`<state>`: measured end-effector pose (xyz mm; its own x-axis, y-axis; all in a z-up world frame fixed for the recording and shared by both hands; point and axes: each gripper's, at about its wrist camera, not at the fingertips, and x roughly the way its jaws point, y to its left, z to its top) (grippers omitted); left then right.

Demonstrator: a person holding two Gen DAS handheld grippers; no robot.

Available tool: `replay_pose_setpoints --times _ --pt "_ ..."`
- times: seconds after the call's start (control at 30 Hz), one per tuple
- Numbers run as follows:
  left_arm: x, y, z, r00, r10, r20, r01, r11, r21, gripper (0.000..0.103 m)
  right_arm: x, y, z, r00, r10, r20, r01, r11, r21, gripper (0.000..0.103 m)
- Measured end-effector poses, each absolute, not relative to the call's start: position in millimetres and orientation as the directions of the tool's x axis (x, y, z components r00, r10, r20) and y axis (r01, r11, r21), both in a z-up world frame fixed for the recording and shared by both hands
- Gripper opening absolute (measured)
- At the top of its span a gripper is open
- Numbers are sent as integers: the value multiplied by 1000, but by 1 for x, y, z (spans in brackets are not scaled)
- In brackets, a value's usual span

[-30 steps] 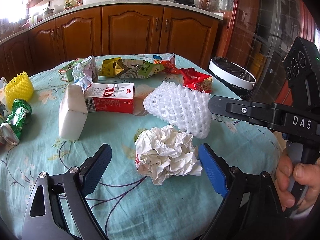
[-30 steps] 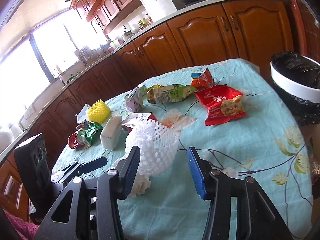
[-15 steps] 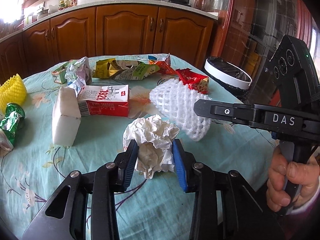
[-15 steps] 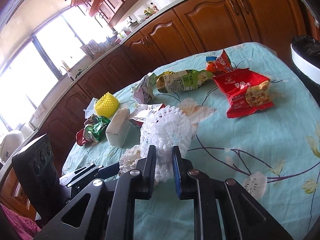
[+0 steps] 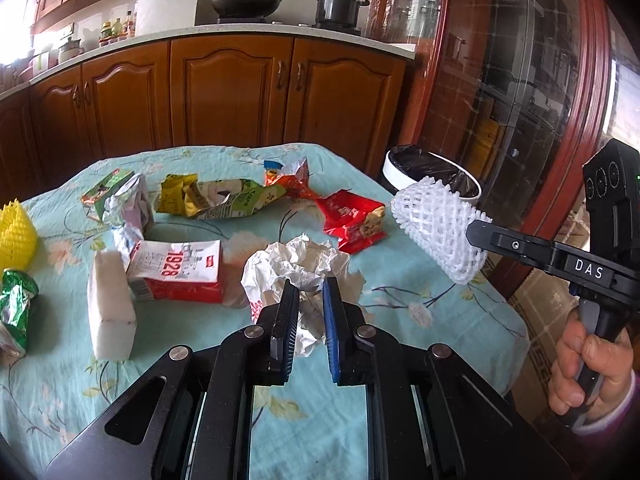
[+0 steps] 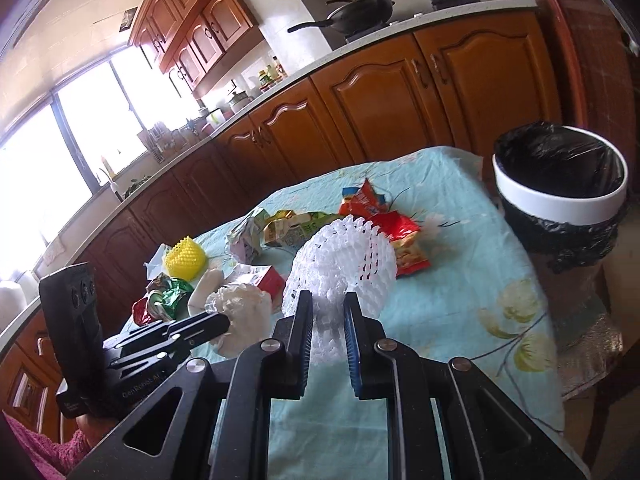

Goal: Collect trash
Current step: 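Carry both items over the black-lined bin and open both tools to drop them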

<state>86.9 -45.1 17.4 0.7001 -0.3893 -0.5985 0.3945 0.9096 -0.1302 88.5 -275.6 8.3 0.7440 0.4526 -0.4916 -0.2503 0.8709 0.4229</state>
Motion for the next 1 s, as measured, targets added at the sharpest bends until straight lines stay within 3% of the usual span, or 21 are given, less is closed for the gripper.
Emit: replay_pose_setpoints --times 0.63,1.0 --pt "138 -144 45 651 -499 -572 540 834 -114 11 88 -355 19 845 215 -489 -60 948 313 15" --pt "196 -208 60 582 -569 -581 600 783 -165 11 123 -403 31 863 113 -493 28 963 268 15"
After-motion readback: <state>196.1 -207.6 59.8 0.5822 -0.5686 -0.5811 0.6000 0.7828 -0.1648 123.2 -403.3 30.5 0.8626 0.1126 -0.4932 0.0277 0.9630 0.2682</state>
